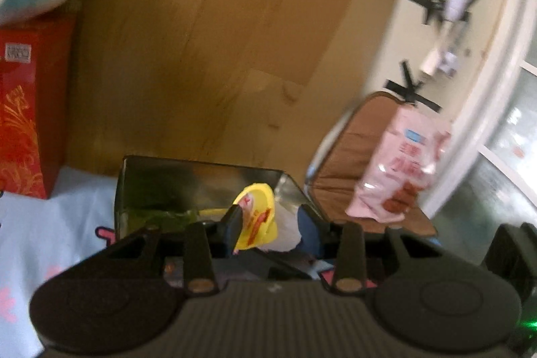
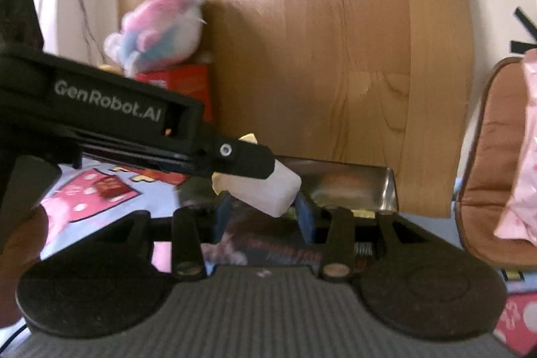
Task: Organize snacks
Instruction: 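Lower the yellow bag into the box with the left tool while the right tool carries the cup, then grasp the green leaf-print packet with the left tool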
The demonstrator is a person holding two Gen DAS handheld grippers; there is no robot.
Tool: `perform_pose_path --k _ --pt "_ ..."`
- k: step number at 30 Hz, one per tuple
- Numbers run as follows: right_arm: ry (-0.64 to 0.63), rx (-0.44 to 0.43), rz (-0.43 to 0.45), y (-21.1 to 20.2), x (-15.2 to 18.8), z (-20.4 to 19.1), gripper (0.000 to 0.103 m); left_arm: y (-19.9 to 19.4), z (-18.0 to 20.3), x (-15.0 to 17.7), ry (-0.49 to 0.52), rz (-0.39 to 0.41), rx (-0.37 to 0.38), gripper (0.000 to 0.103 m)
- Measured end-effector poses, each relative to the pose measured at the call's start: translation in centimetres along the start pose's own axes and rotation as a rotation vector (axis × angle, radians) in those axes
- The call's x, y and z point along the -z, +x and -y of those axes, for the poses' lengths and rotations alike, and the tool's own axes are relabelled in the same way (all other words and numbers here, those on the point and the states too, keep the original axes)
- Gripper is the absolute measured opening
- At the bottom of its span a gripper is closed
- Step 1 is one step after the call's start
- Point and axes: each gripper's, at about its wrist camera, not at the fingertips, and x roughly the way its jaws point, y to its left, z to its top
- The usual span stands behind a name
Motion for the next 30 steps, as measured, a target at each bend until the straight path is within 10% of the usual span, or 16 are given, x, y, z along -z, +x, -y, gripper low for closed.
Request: perform_pose_path --k 9,16,30 --pt "0.340 -0.040 0.020 -5.4 1.1 8.3 0.048 -2.9 -2.3 1.7 -0.121 0.064 0.077 0.044" --pt "0.546 -0.087 -0.244 -5.8 6.3 12.1 0.049 -0.9 -2.8 6.2 -0.208 -0.127 0.112 0.045" --pt "-0.010 -0.474 -0.325 -3.3 4.9 -3.2 0.064 -5.6 -7.0 9.7 -0.309 -0.144 0.043 0.046"
